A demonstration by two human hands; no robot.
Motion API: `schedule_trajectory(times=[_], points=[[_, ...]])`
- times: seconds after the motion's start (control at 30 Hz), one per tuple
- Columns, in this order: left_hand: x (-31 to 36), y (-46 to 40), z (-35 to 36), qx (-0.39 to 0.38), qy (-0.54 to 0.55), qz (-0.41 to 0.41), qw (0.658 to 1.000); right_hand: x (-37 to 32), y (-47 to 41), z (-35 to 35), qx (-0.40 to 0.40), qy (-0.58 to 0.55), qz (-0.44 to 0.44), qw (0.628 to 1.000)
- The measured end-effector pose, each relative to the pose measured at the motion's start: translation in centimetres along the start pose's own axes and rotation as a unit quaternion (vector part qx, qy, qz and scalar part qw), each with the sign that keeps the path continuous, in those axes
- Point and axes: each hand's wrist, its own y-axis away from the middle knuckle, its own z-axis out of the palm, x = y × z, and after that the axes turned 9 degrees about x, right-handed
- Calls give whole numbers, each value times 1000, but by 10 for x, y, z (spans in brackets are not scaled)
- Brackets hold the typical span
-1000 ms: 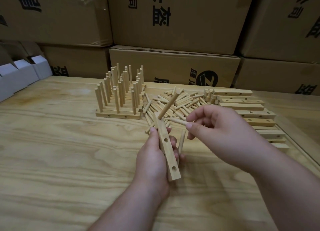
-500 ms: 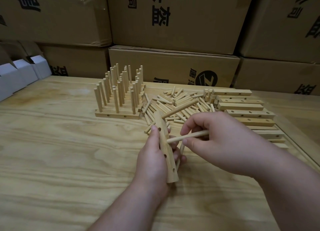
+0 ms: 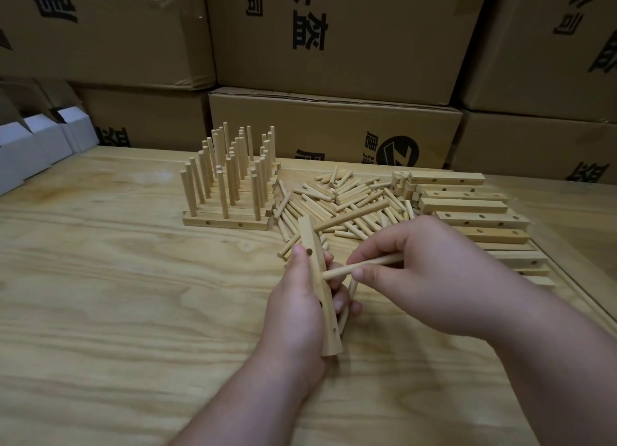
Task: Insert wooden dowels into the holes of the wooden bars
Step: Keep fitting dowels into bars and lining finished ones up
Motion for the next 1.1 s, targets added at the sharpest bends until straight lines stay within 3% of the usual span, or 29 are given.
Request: schedule_trajectory(times=[0.13, 0.37, 0.87, 1.1], points=[[1, 1, 2, 19, -15, 5, 1000, -7, 2, 4, -22, 48, -5, 999], [1, 3, 3, 60, -39, 8, 997, -19, 7, 16, 27, 153, -52, 987], [-3, 7, 4, 28, -95, 33, 995, 2, -2, 7, -48, -53, 11, 997], [-3, 9, 4, 26, -118, 49, 991, -11, 2, 12, -17, 104, -28, 994]])
